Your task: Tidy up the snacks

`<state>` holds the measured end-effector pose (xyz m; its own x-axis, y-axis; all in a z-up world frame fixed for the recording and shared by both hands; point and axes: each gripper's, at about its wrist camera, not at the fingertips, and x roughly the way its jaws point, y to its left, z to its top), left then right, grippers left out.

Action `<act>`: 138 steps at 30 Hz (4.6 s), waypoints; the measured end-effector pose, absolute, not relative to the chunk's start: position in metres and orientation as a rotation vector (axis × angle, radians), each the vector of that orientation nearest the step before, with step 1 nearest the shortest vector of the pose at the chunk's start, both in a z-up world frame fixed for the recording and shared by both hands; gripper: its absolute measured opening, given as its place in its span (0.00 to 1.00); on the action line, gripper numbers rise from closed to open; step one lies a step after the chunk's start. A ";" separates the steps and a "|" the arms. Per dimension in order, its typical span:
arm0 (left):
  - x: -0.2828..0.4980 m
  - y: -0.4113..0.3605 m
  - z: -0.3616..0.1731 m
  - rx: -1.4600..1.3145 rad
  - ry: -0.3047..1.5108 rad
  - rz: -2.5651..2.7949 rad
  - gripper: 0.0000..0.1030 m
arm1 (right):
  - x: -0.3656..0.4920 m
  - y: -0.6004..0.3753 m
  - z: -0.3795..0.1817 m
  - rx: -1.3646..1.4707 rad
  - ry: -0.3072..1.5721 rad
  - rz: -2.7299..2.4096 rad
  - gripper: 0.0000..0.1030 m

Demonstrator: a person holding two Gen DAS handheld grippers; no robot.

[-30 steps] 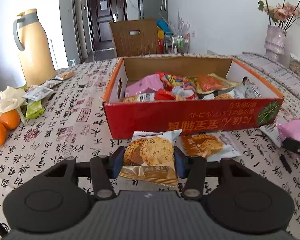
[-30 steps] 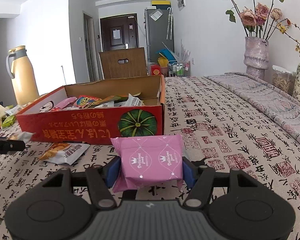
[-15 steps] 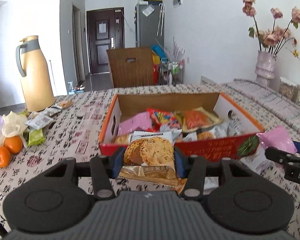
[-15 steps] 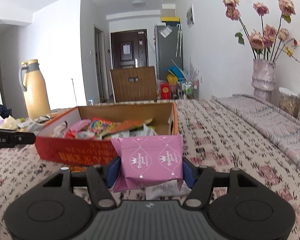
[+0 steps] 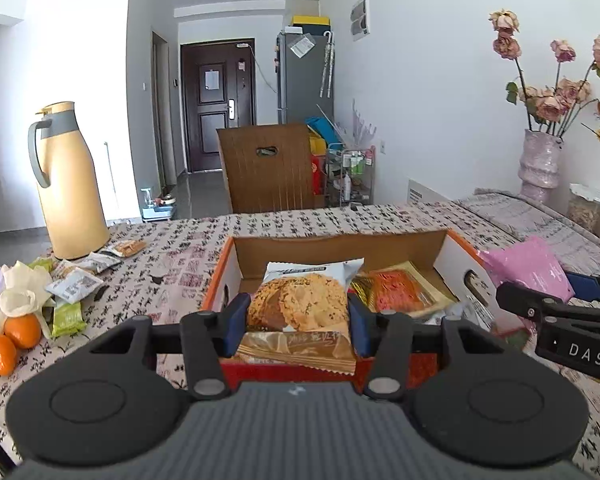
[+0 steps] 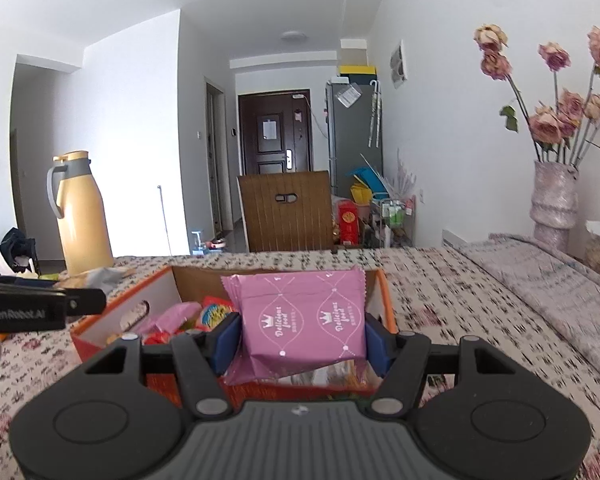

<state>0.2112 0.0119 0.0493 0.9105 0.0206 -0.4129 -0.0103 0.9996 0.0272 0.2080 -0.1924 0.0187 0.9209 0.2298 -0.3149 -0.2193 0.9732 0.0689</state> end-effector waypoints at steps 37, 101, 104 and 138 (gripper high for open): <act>0.278 0.011 0.006 0.018 0.380 0.024 0.57 | 0.288 -0.179 -0.006 0.080 0.382 0.211 0.70; 0.188 0.030 -0.040 -0.109 0.671 0.057 1.00 | 0.212 -0.228 -0.036 -0.082 0.770 0.168 1.00; 0.188 0.033 -0.040 -0.125 0.665 0.049 1.00 | 0.225 -0.226 -0.040 -0.099 0.786 0.168 1.00; 0.190 0.035 -0.044 -0.138 0.675 0.075 1.00 | 0.232 -0.234 -0.054 -0.006 0.739 0.228 0.49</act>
<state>0.1896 0.0352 -0.0439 0.7782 0.0248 -0.6275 -0.1141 0.9882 -0.1025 0.2316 -0.2345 -0.0540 0.7159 0.2037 -0.6679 -0.2078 0.9753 0.0747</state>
